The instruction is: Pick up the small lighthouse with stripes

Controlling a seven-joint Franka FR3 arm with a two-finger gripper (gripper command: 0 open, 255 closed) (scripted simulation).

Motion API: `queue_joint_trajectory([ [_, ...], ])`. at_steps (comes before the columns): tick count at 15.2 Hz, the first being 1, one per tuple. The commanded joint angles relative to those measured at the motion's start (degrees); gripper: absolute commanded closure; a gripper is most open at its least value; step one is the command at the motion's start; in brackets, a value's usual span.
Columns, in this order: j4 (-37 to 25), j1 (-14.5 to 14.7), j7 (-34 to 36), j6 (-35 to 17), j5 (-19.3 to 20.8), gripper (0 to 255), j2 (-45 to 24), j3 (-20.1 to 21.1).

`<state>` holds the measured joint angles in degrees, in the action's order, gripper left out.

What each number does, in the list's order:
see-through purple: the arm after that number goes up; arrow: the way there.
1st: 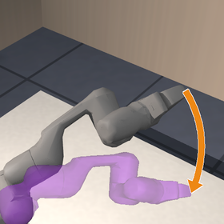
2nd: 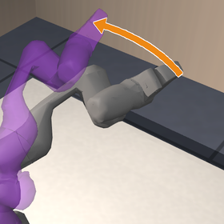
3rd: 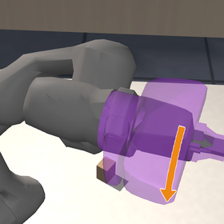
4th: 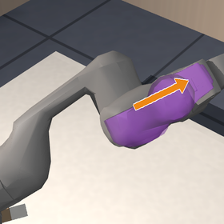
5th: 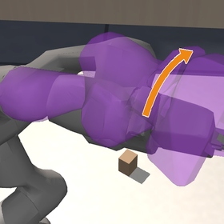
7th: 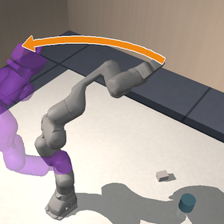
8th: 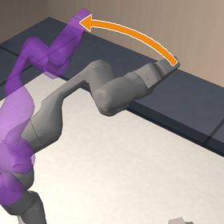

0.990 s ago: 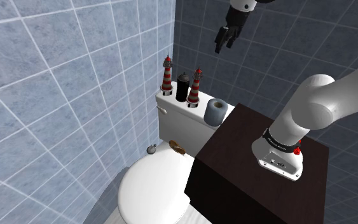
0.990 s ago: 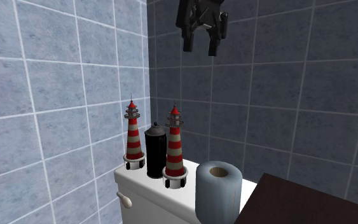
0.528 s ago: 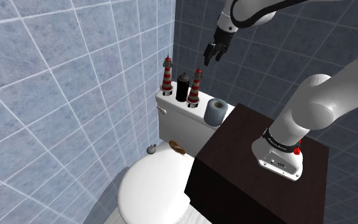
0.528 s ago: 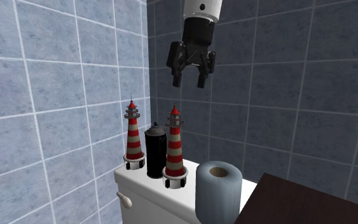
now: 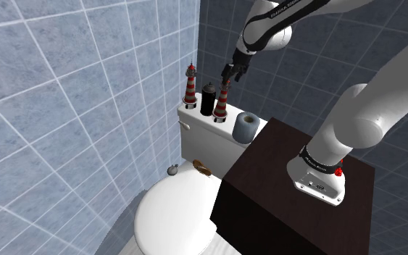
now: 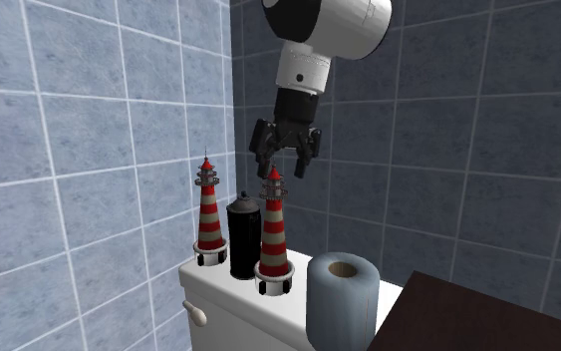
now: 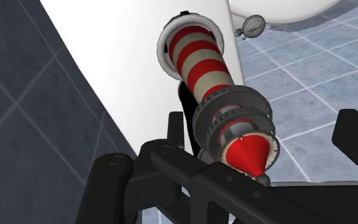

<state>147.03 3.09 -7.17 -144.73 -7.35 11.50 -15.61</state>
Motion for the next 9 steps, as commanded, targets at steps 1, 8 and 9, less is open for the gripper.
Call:
queue_joint_trajectory([
  [1, 0.4, 0.39, -1.03, -2.07, -1.25, 0, -1.66, -0.36],
  [8, 1.51, 1.35, -3.86, -6.78, -4.54, 0, -5.55, -0.9],
  [9, 1.46, 1.37, -3.92, -6.82, -4.61, 255, -5.65, -0.91],
])
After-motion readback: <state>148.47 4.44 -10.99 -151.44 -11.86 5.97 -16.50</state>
